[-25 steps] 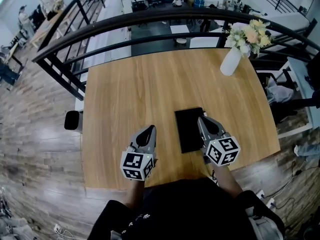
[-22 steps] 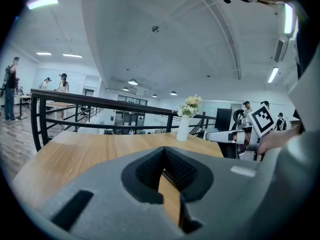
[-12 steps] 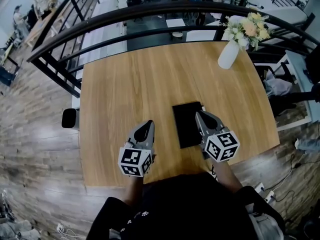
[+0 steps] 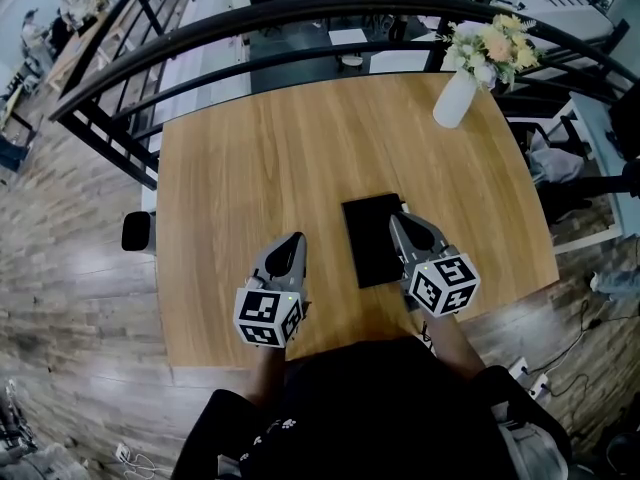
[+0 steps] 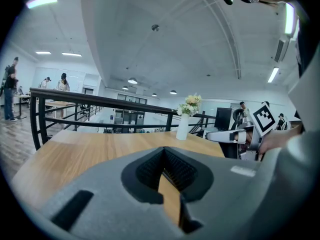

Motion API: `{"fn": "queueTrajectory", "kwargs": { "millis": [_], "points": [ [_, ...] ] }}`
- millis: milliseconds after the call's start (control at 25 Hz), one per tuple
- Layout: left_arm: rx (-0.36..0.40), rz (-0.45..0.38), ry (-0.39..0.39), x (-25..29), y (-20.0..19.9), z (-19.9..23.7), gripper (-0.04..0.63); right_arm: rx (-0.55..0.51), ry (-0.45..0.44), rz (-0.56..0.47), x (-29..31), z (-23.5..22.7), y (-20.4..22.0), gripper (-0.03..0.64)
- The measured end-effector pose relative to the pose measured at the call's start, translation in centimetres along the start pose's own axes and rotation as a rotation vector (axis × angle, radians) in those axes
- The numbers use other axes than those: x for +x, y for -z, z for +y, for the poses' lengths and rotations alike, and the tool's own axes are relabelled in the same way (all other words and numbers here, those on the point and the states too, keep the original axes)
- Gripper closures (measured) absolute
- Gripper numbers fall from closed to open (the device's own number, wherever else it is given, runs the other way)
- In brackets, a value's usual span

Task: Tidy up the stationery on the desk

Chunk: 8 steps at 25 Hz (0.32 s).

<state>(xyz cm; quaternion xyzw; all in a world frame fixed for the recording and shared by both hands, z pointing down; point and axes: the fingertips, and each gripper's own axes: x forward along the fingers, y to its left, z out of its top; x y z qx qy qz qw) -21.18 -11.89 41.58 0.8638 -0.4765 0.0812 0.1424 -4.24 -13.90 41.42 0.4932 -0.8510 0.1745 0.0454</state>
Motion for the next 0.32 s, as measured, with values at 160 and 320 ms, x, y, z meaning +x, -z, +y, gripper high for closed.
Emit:
{"fn": "queueTrajectory", "kwargs": {
  "millis": [160,320],
  "points": [
    [-0.001,-0.004,-0.003,-0.19,0.06,0.00,0.601,-0.001,-0.004,-0.001,-0.09,0.19,0.02,0.611],
    [0.001,-0.008,-0.004,-0.16,-0.06,0.07,0.601,-0.005,-0.004,-0.005,-0.01,0.11,-0.23,0.611]
  ]
}}
